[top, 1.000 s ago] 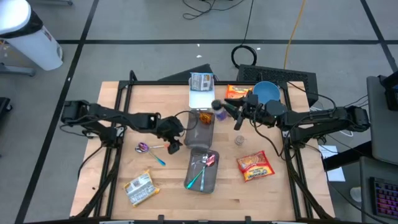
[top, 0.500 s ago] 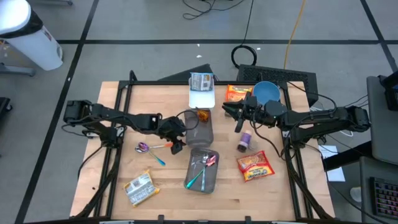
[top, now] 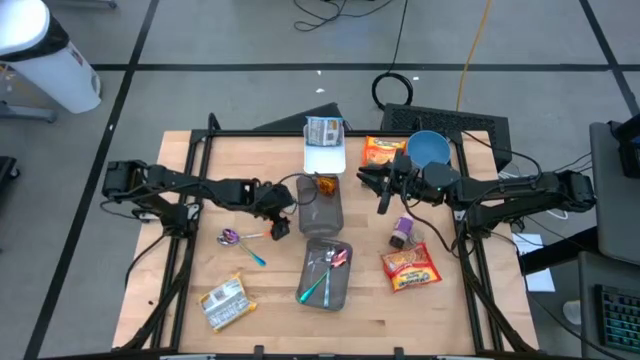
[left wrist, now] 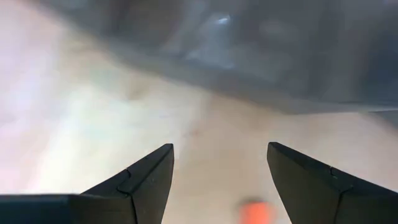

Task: Pick & Place Food Item
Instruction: Put the black seasoning bottle into the top black bin

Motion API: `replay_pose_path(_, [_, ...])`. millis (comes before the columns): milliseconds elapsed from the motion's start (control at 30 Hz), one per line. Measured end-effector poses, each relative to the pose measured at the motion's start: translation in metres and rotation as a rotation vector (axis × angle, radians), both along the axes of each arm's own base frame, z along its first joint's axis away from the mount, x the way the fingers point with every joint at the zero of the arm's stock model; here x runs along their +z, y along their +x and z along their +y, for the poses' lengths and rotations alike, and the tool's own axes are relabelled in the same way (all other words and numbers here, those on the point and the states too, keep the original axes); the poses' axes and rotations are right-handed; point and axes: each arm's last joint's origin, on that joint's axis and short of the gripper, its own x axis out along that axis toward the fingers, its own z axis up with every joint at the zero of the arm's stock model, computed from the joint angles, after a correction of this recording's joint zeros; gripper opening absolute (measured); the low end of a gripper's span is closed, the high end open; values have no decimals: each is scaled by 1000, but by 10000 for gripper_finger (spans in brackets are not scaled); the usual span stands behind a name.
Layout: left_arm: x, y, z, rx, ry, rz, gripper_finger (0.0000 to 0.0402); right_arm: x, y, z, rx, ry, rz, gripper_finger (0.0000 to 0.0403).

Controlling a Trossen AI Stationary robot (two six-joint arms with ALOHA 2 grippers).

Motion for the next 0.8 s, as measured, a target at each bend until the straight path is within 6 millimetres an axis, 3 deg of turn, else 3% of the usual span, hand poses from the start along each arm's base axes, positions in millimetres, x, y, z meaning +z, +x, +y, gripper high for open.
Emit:
replay_pose_path(200, [1, -4, 31, 103, 143, 20, 269, 0, 0, 0, 0, 3, 2, 83])
replay_pose_path(467, [5, -9, 71, 217, 174, -43, 269, 0, 0, 0, -1, 3, 2, 80])
replay_pose_path(800, [13, -4, 86, 229, 162, -190, 269, 0, 0, -3, -16, 0, 3, 79])
